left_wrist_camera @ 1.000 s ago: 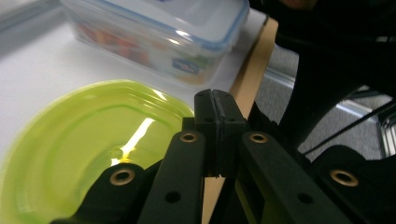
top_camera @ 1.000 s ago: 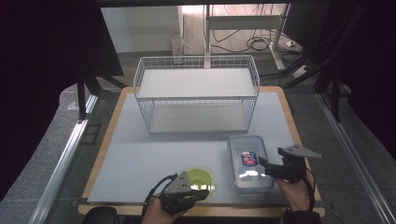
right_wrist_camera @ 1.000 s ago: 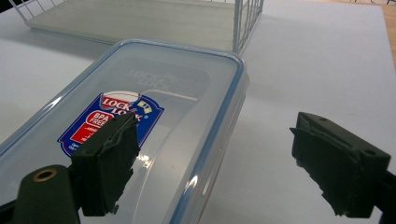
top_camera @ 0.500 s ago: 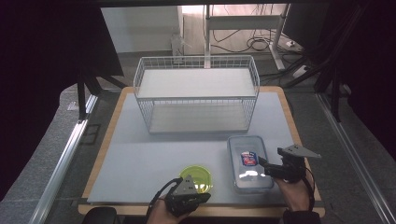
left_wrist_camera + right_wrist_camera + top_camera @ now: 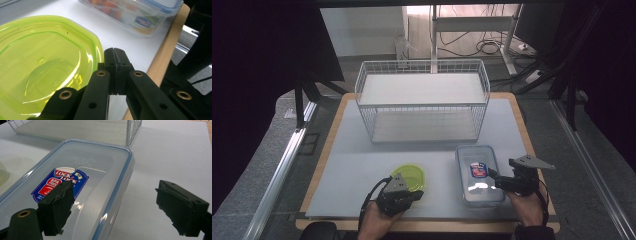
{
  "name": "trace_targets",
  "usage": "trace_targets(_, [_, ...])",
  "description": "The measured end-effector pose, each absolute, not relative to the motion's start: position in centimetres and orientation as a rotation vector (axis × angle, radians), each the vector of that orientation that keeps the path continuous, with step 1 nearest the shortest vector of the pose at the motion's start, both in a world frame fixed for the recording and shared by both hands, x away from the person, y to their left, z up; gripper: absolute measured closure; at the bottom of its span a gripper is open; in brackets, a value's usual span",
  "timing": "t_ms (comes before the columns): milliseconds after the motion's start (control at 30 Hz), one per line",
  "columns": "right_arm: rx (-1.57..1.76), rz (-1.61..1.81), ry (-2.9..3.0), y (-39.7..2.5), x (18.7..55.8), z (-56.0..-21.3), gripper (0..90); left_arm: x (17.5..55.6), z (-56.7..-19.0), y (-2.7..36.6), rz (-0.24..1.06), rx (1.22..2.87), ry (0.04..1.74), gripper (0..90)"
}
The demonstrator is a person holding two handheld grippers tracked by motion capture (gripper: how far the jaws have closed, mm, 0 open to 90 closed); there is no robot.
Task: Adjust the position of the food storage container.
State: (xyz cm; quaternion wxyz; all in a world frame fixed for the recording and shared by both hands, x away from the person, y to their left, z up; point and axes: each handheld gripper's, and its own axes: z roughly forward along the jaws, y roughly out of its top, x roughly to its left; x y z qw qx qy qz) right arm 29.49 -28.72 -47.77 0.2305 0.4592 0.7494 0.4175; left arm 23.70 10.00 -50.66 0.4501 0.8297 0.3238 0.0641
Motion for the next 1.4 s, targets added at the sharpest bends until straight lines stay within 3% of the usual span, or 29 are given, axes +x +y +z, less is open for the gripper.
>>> trace_targets(1400, [1.255, 1.138, 2.074, -28.6, 29.5, -47.9, 15.3, 28.9, -50.6, 19.2, 0.346, 1.991, 1.118, 90.0])
